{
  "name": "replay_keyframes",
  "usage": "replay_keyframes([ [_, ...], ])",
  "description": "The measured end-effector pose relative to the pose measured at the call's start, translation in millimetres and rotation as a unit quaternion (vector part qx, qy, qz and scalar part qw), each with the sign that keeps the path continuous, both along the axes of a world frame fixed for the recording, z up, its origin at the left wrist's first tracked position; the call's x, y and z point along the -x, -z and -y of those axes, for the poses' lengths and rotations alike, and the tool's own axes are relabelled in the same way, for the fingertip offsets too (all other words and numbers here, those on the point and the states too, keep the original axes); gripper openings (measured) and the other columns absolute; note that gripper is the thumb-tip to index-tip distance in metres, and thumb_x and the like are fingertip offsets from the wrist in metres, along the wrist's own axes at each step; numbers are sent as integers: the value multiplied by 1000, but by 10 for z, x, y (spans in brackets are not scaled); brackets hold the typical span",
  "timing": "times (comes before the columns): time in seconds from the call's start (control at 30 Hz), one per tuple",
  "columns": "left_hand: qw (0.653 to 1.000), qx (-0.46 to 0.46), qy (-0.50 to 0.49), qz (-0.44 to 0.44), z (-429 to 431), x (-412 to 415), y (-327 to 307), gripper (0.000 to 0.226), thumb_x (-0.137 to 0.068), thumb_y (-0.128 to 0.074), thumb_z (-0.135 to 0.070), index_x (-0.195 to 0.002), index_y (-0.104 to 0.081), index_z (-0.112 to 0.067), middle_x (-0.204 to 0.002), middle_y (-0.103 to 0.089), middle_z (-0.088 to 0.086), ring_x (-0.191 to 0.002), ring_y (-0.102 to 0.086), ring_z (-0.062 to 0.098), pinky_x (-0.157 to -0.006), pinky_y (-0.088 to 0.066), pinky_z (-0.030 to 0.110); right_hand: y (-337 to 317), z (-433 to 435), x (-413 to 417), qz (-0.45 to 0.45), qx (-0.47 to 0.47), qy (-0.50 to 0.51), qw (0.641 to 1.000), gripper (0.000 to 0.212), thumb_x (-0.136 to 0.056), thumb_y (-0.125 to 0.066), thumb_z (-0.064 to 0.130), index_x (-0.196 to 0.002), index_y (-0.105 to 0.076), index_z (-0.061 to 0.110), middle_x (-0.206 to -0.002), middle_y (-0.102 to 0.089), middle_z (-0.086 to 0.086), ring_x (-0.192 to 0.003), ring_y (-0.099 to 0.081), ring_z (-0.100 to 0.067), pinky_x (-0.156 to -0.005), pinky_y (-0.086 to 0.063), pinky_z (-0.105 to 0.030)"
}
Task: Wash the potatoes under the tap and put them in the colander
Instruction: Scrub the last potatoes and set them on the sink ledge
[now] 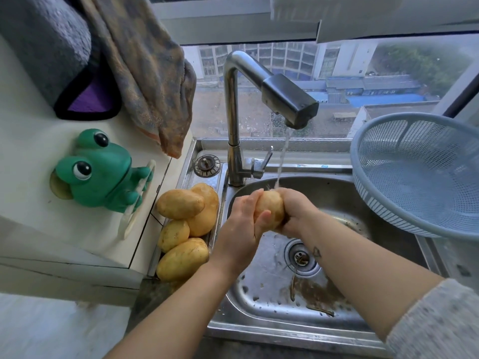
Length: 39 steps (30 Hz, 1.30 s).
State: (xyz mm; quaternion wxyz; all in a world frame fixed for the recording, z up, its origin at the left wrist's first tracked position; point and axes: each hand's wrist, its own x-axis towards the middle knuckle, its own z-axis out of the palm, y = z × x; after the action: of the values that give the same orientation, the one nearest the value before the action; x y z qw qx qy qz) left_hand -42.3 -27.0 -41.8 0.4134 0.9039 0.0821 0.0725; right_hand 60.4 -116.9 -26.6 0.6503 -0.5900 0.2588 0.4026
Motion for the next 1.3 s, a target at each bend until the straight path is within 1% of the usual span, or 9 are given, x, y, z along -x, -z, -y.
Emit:
replay_keyframes([
  [0.1,998,31,-57,4,-4,-60,13,57,-95,-29,-50,-144,-40,-23,-126,-44,-8,-106,-42,2,-84,-33,7,17,-132,157,135,33,43,989,25,-94,-52,36,-84,-59,14,-93,-63,-11,-101,-63,-33,-90,-53,-51],
  [0.17,995,60,-82,6,1,-84,7,47,-100,-32,-44,-139,-47,-22,-123,-50,-10,-106,-49,4,-87,-39,14,17,-179,264,259,71,4,963,27,-95,-52,37,-81,-61,16,-89,-63,-6,-98,-63,-30,-92,-50,-52],
  [0.37,978,169,-112,-38,-77,-167,77,44,-95,-32,-52,-114,-58,-22,-103,-66,-1,-98,-63,14,-84,-52,31,219,-29,396,399,64,-120,907,46,-96,-54,36,-134,-47,11,-122,-57,-7,-113,-56,-21,-100,-47,-44],
  [0.5,978,180,-84,-65,-24,-145,20,30,-102,-33,-44,-119,-52,-27,-110,-62,-1,-98,-61,13,-83,-55,38,267,61,324,340,-26,-111,934,35,-99,-49,33,-129,-48,14,-120,-58,-13,-112,-59,-29,-97,-49,-52],
  [0.7,999,-6,-20,-36,157,-90,-91,52,-101,-34,-45,-148,-32,-24,-133,-43,-2,-114,-48,12,-87,-34,20,84,60,173,193,-8,71,979,26,-96,-45,23,-82,-66,17,-89,-62,-10,-87,-60,-26,-76,-54,-41],
  [0.93,992,116,9,-39,106,-108,16,55,-97,-47,-45,-146,-36,-23,-136,-45,-1,-114,-48,6,-98,-40,21,148,153,51,13,-46,127,991,37,-91,-62,34,-114,-57,5,-106,-64,-20,-94,-66,-34,-84,-57,-48],
  [1.0,978,201,-24,-57,125,-148,4,59,-91,-57,-52,-140,-42,-23,-127,-53,-1,-110,-57,13,-91,-54,34,143,118,83,60,-16,108,992,33,-93,-58,36,-108,-60,6,-107,-63,-19,-97,-63,-33,-89,-54,-49],
  [1.13,898,408,-142,-88,123,-265,-53,60,-73,-75,-53,-119,-61,-18,-109,-67,9,-95,-68,23,-68,-60,34,46,1,275,241,32,33,969,36,-101,-40,31,-93,-67,8,-99,-68,-15,-97,-64,-28,-90,-53,-45],
  [1.3,799,528,-270,-98,72,-275,-18,45,-85,-59,-58,-94,-72,-15,-89,-73,10,-82,-70,25,-64,-58,38,49,14,448,437,27,-126,890,32,-99,-51,29,-129,-52,18,-120,-59,0,-111,-57,-13,-99,-47,-32],
])
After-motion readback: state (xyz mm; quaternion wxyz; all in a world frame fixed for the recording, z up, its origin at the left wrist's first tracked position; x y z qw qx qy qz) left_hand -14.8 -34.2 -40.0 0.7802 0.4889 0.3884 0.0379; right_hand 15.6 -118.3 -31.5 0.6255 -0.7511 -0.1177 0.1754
